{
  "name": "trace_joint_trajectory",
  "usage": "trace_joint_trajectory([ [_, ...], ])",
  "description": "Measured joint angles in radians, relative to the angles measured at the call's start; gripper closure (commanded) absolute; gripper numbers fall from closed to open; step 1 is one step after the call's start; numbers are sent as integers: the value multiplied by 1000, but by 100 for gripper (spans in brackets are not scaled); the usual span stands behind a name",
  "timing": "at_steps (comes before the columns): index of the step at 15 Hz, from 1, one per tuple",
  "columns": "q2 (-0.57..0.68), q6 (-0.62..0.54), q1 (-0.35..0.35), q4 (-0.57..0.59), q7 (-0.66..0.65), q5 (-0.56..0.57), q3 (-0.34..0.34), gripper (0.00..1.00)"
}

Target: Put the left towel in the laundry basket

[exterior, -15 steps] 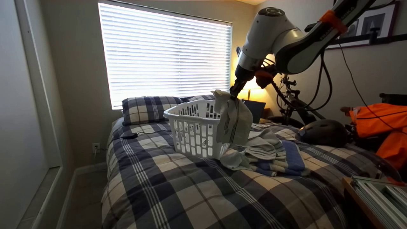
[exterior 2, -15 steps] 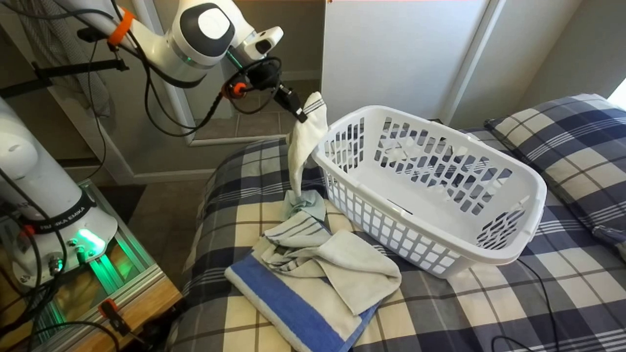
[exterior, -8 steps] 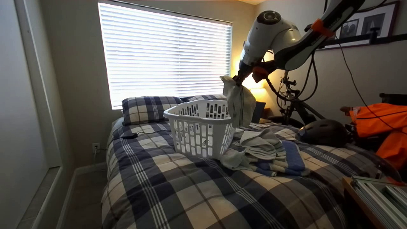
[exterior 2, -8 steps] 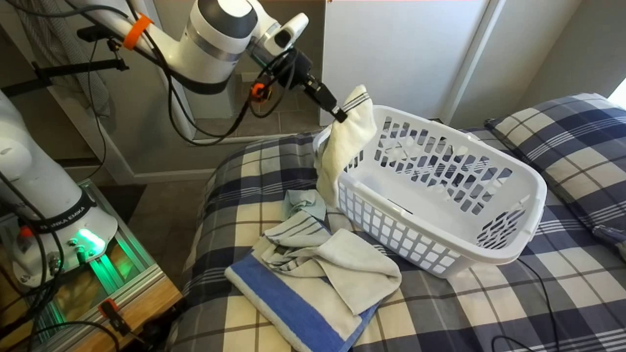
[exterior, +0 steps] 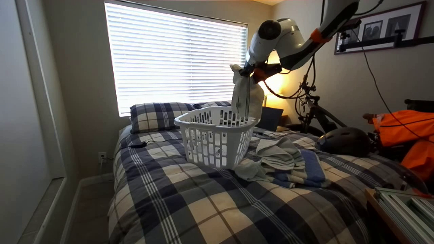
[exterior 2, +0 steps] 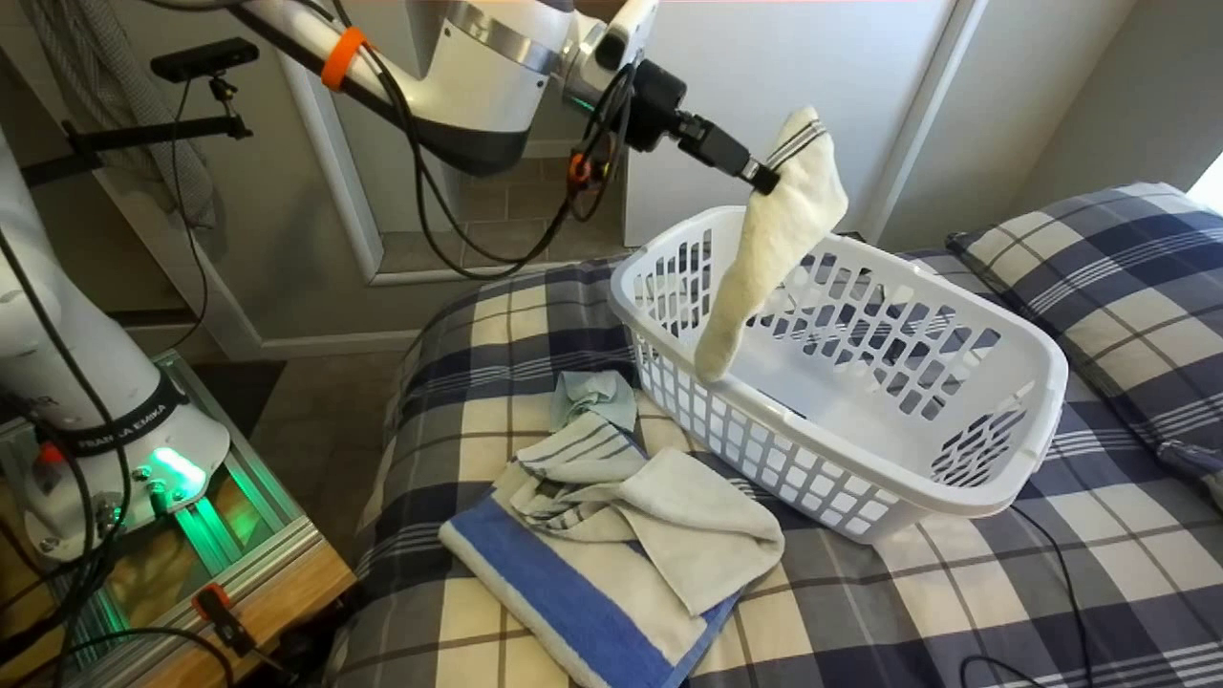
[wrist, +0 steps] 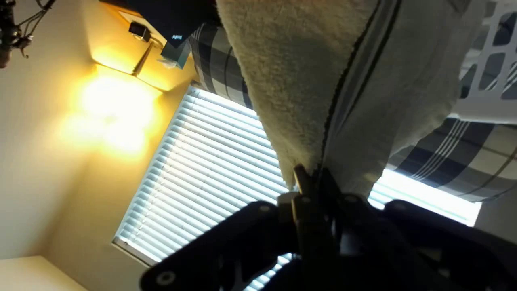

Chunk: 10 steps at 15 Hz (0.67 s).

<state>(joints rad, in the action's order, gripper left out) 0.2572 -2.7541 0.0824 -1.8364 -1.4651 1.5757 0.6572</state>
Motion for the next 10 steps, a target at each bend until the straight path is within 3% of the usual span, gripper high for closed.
trace_joint_trajectory([
  [5, 177, 96, -9, 153, -297, 67, -15, 98],
  [10, 328, 69, 6, 192, -543, 82, -42, 98],
])
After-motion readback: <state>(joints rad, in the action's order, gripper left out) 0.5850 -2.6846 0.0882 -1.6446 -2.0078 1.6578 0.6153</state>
